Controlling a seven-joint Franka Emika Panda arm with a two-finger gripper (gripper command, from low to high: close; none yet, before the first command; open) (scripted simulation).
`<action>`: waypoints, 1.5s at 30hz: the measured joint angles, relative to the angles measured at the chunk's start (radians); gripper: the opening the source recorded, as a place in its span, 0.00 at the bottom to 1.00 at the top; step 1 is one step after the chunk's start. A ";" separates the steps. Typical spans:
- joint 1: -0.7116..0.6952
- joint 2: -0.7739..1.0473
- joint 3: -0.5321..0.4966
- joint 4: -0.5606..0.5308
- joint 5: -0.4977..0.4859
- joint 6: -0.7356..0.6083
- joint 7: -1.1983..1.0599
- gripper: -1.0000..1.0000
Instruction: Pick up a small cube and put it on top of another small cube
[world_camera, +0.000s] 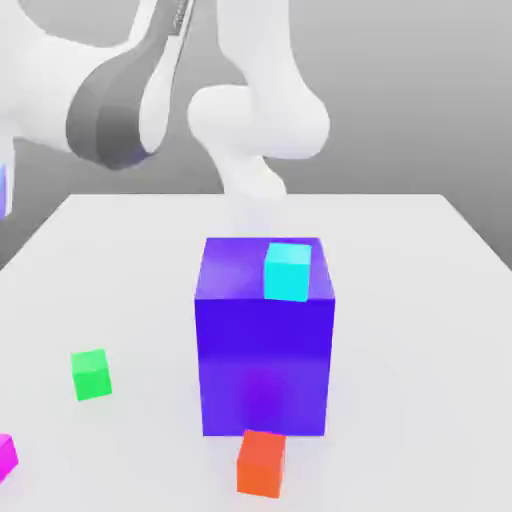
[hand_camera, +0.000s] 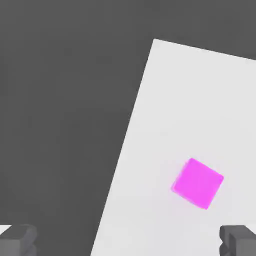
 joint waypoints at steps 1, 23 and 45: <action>-0.008 0.032 -0.007 0.001 0.018 0.012 0.022 0.50; -0.110 0.265 -0.015 0.012 0.208 0.112 0.138 0.00; -0.027 -0.200 -0.147 -0.570 0.292 0.223 0.924 0.00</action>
